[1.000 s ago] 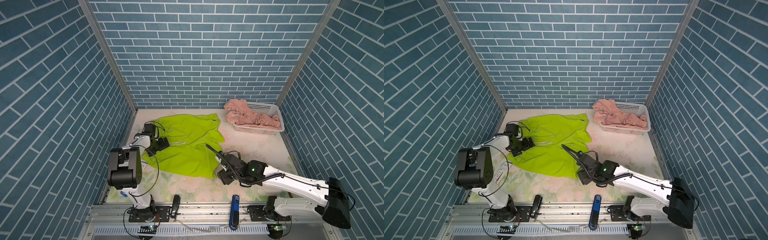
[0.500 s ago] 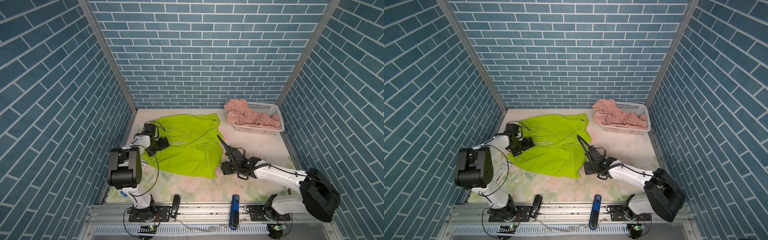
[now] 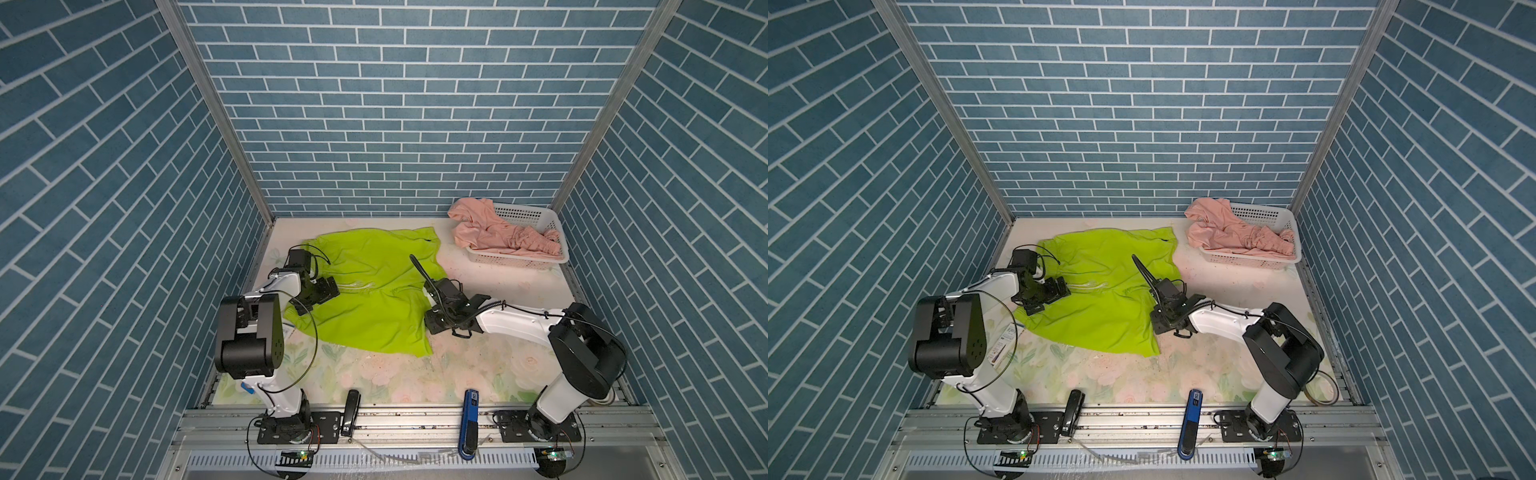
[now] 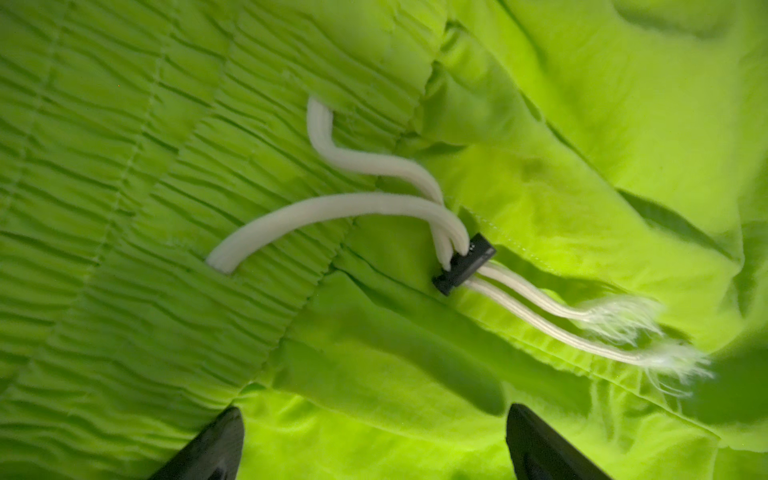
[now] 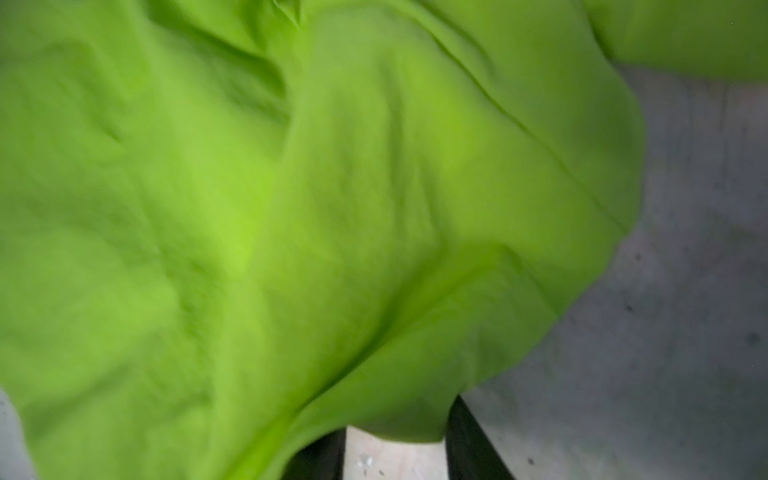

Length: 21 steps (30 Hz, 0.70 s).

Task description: Fold and stack the shorts

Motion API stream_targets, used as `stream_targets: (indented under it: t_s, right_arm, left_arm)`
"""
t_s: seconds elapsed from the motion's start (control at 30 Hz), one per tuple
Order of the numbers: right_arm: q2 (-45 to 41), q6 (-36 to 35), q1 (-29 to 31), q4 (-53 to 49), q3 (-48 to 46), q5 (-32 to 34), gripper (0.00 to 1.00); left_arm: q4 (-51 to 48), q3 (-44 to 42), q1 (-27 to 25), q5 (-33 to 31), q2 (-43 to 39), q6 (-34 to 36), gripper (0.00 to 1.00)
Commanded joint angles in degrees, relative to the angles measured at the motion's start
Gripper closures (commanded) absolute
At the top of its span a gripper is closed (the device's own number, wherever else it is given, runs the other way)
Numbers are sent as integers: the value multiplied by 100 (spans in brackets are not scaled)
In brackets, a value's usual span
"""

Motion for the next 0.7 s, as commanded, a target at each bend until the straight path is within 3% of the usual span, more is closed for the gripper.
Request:
stream_targets:
  t_s: [0.0, 0.2, 0.3, 0.47, 0.67]
  right_arm:
    - [250, -354, 253, 49, 592, 84, 64]
    - [884, -753, 784, -376, 1447, -175, 64]
    - [883, -839, 944, -676, 1589, -370, 58]
    - [-527, -225, 685, -213, 531, -313, 51]
    - [-1893, 102, 629, -1014, -746, 288, 44]
  left_arm:
    - [-144, 33, 5, 9, -77, 99, 0]
    - [-167, -16, 5, -70, -160, 129, 0]
    - [-148, -4, 3, -31, -145, 129, 0]
    - [-158, -8, 5, -49, -169, 126, 0]
    - [-175, 23, 2, -61, -125, 142, 0]
